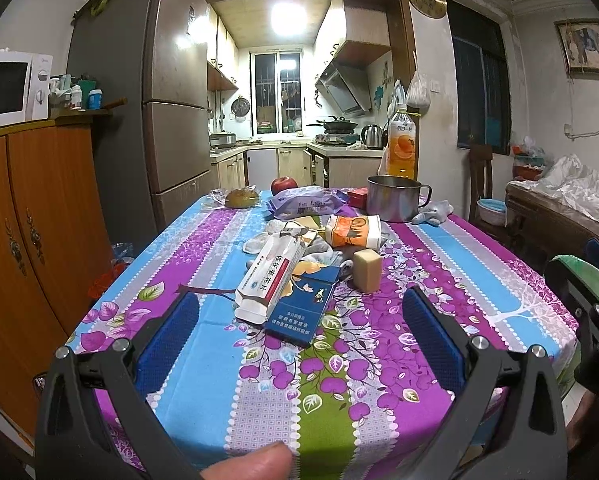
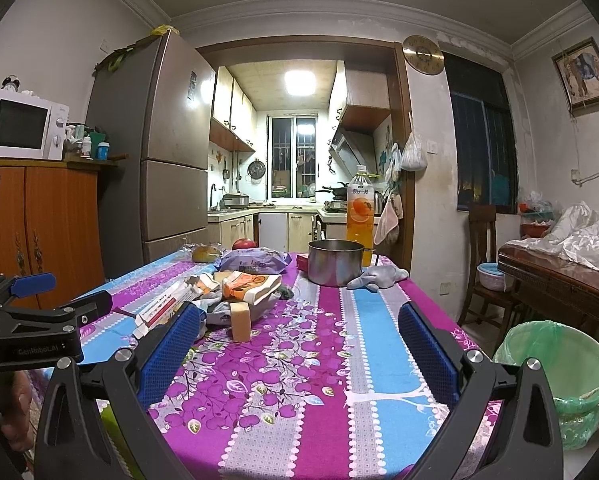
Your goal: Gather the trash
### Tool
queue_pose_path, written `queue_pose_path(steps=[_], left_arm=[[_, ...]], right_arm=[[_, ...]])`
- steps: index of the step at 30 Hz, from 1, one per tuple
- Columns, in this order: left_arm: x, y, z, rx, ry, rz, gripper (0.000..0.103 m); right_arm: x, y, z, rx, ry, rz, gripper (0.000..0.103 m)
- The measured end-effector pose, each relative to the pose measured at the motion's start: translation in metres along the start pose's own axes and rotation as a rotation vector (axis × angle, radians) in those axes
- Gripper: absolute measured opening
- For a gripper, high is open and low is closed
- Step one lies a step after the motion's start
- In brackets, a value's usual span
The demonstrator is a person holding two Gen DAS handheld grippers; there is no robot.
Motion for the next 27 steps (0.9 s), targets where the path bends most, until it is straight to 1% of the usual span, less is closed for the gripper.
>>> queue_pose_path(steps=[13,16,18,20,22,26,27], left_arm=[[0.002,0.001,0.008,0.015,-0.002,0.002,0.098],[0.006,0.004,0.015,0.03,-0.023,0.024,0.098],[0.016,0.01,0.024,0.056,-0.037,0.023,0.098],[0.032,0.018,0.038,0.096,-0.057,-0.003,0.098],[0.049,0.026,0.058,0.14,-0.062,-0.024,0.098],[0.073,0.032,0.103,0.25,-0.089,-0.041,0.098],[0.08,0.032,0.119,0.302,-0.106,-0.056,0.098]], right_arm=[[0.002,-0.002,0.011,0.019,0.015,-0.009,0.099],[0.003,-0.002,0.016,0.031,0.03,-0.018,0.099],[0.005,0.0,0.026,0.05,0.064,-0.017,0.099],[0.006,0.004,0.037,0.062,0.094,-0.023,0.099],[0.009,0.01,0.056,0.089,0.144,-0.025,0.099],[0.016,0.017,0.11,0.184,0.266,-0.024,0.099],[0.019,0.017,0.124,0.213,0.295,-0.018,0.099]])
Point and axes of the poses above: each gripper's, at about its wrist camera, not at the fingertips, and z roughly the way its jaws point, x to its left, y to its top, the point moved 1 cm from there along z, roughly the way its jaws point, and after that the axes turned 9 degrees about -z, right-handed, at the moved point
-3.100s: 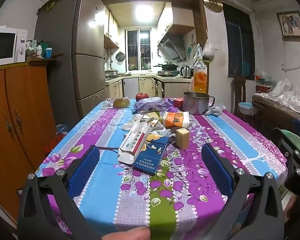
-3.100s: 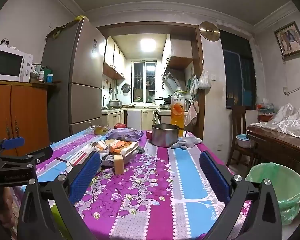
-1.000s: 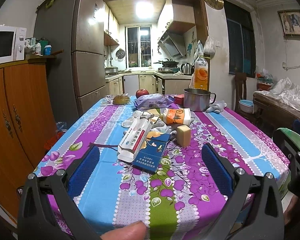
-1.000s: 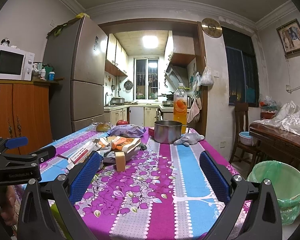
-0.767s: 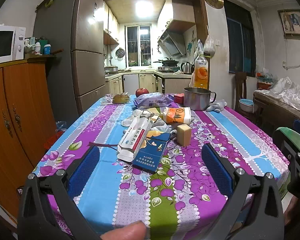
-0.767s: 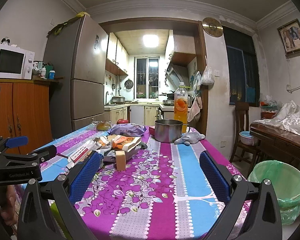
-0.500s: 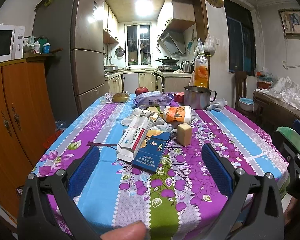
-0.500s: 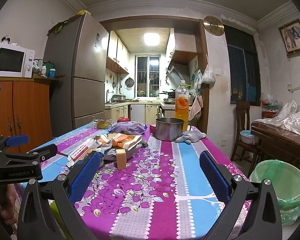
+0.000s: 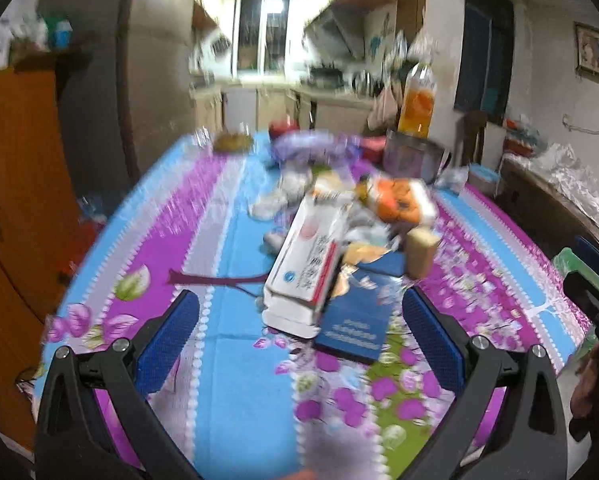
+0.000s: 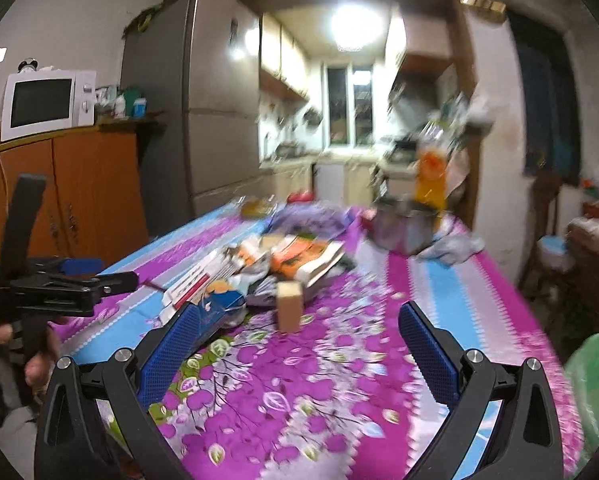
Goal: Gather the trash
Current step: 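Grasp the white medicine box with the left tool while the right tool grasps the yellow sponge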
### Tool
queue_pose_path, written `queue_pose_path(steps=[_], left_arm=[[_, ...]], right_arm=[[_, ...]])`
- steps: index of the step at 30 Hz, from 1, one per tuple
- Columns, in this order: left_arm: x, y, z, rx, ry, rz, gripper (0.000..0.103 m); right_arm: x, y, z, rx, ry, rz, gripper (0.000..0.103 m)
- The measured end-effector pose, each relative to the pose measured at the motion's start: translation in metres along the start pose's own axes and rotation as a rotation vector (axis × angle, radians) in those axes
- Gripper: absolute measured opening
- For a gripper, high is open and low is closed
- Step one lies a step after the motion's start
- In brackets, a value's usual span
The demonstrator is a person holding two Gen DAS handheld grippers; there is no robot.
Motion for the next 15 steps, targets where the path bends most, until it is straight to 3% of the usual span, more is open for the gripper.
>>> queue_pose_path(steps=[7,10,15], left_arm=[[0.021,0.016,0.066,0.164,-0.158,-0.058,0.095],[0.019,0.023,0.087,0.191,-0.19,-0.06,0.084],[0.014,0.026,0.108,0.253,-0.214,-0.065,0.057]], right_arm=[[-0.006,0.0,0.066,0.116,0.14,0.075,0.099],[-0.005,-0.004,0.086,0.146,0.177,0.082,0.096],[-0.009,-0.002,0.12,0.2,0.226,0.11,0.082]])
Point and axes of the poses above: each gripper's, at about its wrist camera, not at the fingertips, and z roughly the way its jaws point, x to its left, y to its top, the point moved 1 cm from there along z, roughly the way its jaws point, and after that the axes turned 9 degrees about -z, right-handed, at the moved point
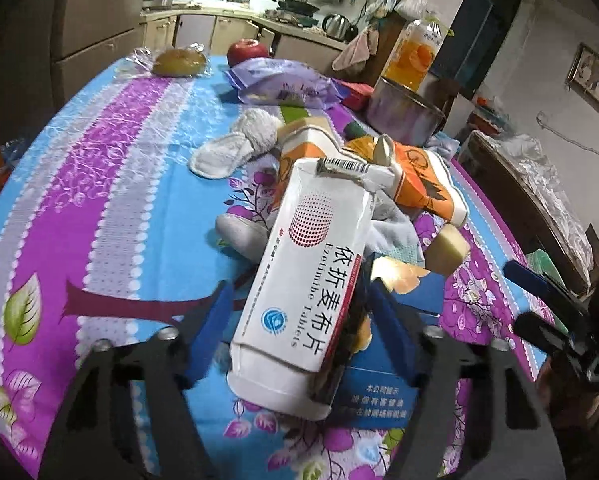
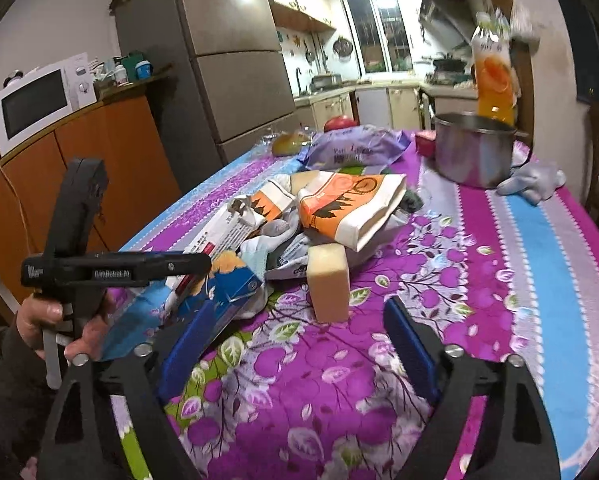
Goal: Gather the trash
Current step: 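Grasp the white medicine box with the left tool while the right tool grasps the yellow sponge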
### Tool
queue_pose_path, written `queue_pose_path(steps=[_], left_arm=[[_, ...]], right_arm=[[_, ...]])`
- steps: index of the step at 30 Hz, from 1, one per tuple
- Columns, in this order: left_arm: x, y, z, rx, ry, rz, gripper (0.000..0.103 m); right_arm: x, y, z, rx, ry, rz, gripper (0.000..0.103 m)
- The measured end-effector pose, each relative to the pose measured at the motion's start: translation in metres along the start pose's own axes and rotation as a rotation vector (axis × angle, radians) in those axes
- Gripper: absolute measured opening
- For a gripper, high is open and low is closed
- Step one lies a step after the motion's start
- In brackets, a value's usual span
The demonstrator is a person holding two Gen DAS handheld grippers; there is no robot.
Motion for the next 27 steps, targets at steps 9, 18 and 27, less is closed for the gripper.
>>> queue_pose_path(steps=[9,18,27], left_arm=[[0.002,-0.001,-0.002,-0.004,0.003,0.008,0.049],[0.0,-0.007,-0.019,-0.067,0.071,0.01,0.044],[-0.023,-0.023,-0.057,-0.205,0.158,0.02,0.044]], right_arm=[[-0.011,0.023,0.047,0.087,0.002,-0.013,0.057],[-0.012,0.018,0.053,0.113,-0.048,-0.019,0.029],[0.017,0.005,-0.016,-0.045,-0.133,-0.052,0.028]])
Point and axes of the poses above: each gripper's, at about its wrist camera, not at the fingertips, and z roughly the way its jaws point, x to its left, y to its top, the point moved 1 cm from there along z, roughly the way its jaws point, and after that the axes turned 9 degrees about -z, right-handed, at the moved point
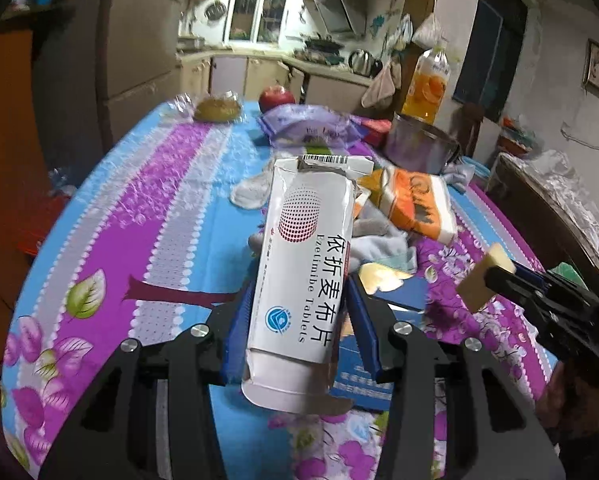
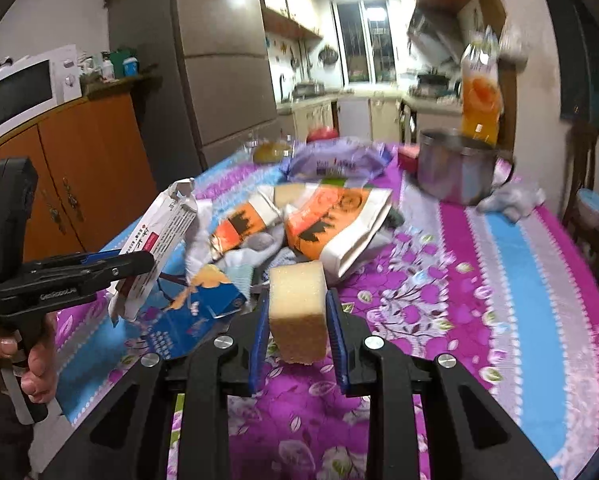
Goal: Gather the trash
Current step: 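Grasp the white medicine box with the left tool while the right tool grasps the yellow sponge, then carry the box and sponge to the green bin and release both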
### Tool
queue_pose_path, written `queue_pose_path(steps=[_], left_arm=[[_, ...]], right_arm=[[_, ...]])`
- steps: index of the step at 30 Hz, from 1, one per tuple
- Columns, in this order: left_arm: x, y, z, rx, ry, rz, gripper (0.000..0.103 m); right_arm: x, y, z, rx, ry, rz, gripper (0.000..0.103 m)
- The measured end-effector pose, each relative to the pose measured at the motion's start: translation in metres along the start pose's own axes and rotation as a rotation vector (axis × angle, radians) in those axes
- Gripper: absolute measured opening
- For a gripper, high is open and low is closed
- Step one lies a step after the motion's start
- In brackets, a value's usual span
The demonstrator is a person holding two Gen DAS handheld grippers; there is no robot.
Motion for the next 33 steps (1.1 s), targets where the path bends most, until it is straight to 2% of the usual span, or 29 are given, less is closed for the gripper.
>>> queue_pose_path(steps=[6,9,15,27,33], left_arm=[[-0.041,-0.009,-0.041,-0.142,0.027,0.052,0.044],[-0.059,-0.014,-0.056,-0.188,0.027,0.07,0.044],[-0.094,-0.023,-0.077,-0.256,0.019,0.104,0.044],[-0.144,-0.025,-0.083,-0.28,-0.049,0.148,0.044],[-0.18,-0.025,-0.077,-0.273,-0.096,0.173,0.045]], right_arm=[[0.004,0.001,-0.055,-0.12,-0.11,-0.018,0.028],[0.001,0.004,-0.088,-0.189,-0.184,-0.023,0.028],[-0.007,0.005,-0.129,-0.237,-0.273,-0.029,0.028],[-0.033,-0.003,-0.193,-0.281,-0.381,-0.002,0.028],[-0.071,-0.009,-0.226,-0.272,-0.444,0.034,0.028]])
Point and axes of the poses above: each gripper's, at about its wrist camera, not at the fingertips, and z roughly the way its jaws point, x to its left, y to its top, the point moved 1 cm from there along z, roughly the way its jaws point, and after that the axes turned 9 degrees about -z, right-handed, at the moved point
